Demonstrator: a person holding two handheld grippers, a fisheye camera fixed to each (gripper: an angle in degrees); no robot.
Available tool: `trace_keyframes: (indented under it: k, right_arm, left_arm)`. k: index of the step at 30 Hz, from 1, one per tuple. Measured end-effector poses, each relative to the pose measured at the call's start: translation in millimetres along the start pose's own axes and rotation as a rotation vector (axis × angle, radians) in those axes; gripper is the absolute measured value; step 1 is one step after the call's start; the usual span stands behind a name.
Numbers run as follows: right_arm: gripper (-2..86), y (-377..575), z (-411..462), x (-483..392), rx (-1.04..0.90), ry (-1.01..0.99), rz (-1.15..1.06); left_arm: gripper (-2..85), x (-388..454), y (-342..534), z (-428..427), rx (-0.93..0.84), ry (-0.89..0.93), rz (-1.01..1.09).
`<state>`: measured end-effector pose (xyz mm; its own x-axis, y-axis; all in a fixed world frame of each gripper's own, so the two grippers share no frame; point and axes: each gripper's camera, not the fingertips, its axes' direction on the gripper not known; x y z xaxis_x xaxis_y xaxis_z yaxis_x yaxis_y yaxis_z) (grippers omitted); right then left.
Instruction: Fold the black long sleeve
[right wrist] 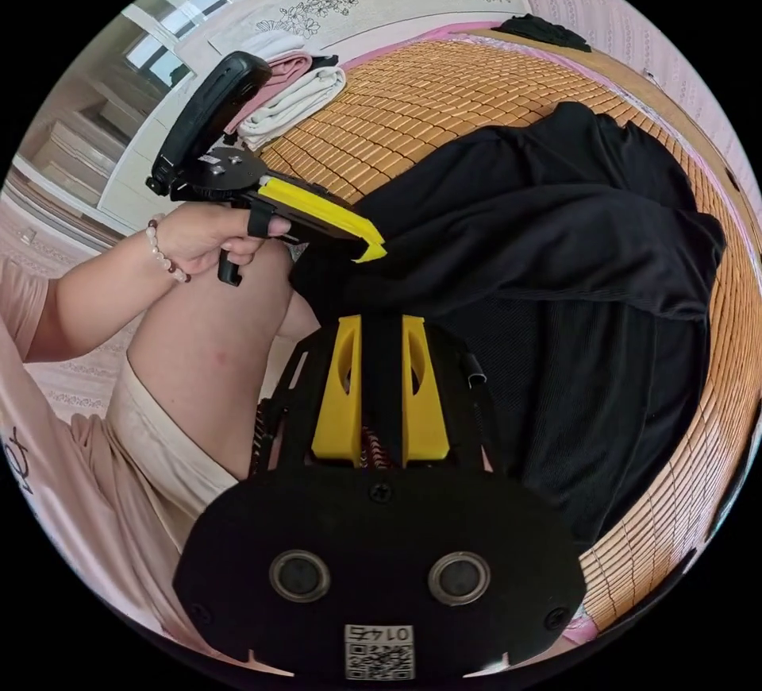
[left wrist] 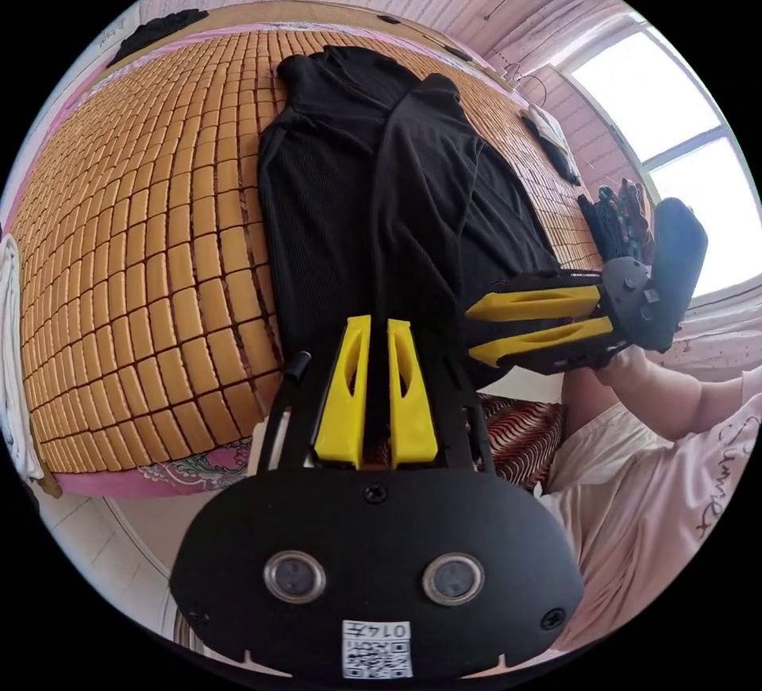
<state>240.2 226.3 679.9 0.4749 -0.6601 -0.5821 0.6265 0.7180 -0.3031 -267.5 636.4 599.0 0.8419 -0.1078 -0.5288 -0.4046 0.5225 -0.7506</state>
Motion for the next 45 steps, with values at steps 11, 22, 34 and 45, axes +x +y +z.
trace_keyframes:
  k: [11, 22, 34, 45]
  right_arm:
    - [6.5, -26.4, -27.9, 51.7, 0.113, 0.164, 0.275]
    - [0.2, -38.5, -54.9, 103.6, 0.165, 0.177, 0.523]
    - [-0.4, -41.3, -73.4, 93.2, 0.134, 0.26, 0.38]
    - [-0.6, -60.3, -81.0, 113.2, 0.087, 0.264, 0.356]
  left_arm:
    - [-1.0, -37.7, -8.8, -25.6, -0.042, -0.046, -0.035]
    - [-0.8, -42.4, -8.8, -32.2, -0.023, -0.022, -0.042]
    - [4.1, 15.3, 5.6, -80.3, 0.125, -0.029, 0.195]
    - [1.4, 65.0, -19.1, -15.0, -0.208, -0.171, 0.36]
